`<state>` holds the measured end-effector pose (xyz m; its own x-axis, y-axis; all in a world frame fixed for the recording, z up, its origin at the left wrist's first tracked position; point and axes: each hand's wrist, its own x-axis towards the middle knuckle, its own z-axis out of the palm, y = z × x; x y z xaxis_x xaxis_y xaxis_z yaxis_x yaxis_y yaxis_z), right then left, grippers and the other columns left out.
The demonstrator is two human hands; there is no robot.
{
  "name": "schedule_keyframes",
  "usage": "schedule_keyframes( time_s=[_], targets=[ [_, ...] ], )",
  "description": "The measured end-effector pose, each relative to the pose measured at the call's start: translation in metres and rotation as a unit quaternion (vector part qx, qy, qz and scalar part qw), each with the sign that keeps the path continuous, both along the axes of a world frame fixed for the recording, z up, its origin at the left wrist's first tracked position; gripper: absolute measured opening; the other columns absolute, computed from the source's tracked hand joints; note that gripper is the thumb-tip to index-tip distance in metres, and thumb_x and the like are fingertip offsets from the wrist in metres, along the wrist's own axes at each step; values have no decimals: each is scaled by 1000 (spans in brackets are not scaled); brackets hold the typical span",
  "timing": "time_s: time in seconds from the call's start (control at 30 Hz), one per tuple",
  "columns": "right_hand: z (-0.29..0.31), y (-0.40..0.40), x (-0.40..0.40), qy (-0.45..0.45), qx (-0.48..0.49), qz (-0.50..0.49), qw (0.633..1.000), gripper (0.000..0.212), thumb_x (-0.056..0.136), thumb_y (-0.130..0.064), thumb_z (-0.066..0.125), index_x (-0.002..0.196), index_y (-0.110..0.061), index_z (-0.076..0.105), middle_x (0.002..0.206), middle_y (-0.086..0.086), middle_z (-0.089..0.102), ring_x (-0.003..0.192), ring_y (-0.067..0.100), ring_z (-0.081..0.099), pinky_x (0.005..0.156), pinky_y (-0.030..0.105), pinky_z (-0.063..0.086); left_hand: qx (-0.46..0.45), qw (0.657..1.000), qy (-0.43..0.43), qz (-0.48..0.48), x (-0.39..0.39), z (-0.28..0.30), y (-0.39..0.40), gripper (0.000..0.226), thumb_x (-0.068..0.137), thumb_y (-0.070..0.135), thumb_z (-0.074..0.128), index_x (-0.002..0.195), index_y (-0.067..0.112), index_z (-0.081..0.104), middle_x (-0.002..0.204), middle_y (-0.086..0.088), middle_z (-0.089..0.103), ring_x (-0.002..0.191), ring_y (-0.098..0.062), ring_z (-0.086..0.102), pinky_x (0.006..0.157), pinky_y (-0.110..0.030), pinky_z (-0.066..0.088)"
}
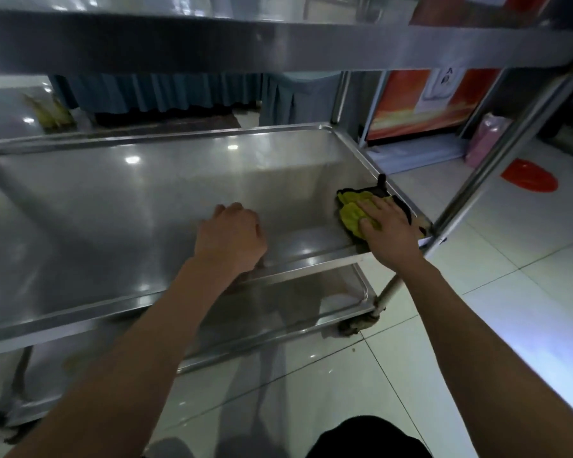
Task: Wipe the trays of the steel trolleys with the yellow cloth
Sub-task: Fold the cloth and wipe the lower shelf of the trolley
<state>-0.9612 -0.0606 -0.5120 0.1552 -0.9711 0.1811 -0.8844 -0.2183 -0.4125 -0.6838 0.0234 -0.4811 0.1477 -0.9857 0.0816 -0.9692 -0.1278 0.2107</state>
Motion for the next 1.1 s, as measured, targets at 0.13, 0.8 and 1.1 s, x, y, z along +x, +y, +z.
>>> schedule_keyframes(
  time_s=[0.13,0.8,1.1],
  targets=[
    [2,-23,-19,20,7,-48,999,47,101,-29,45,147,-37,47,159,-7,36,148,19,26,122,54,7,2,1000,0,1,-4,-9,-5,30,94,35,46,94,20,73,105,-6,63,101,-31,61,82,-38,50],
    [-2,20,111,46,29,53,997,45,99,-38,44,144,-45,45,159,-12,33,146,19,25,118,60,8,-30,999,7,-25,43,-4,30,43,88,44,37,102,26,73,112,0,70,107,-30,62,87,-40,47],
    [-6,62,191,51,31,127,990,43,100,-39,42,142,-47,46,159,-13,32,146,19,24,118,61,3,-3,996,-85,1,94,-18,80,37,96,47,41,117,35,70,125,9,63,114,-21,58,95,-41,40]
  ],
)
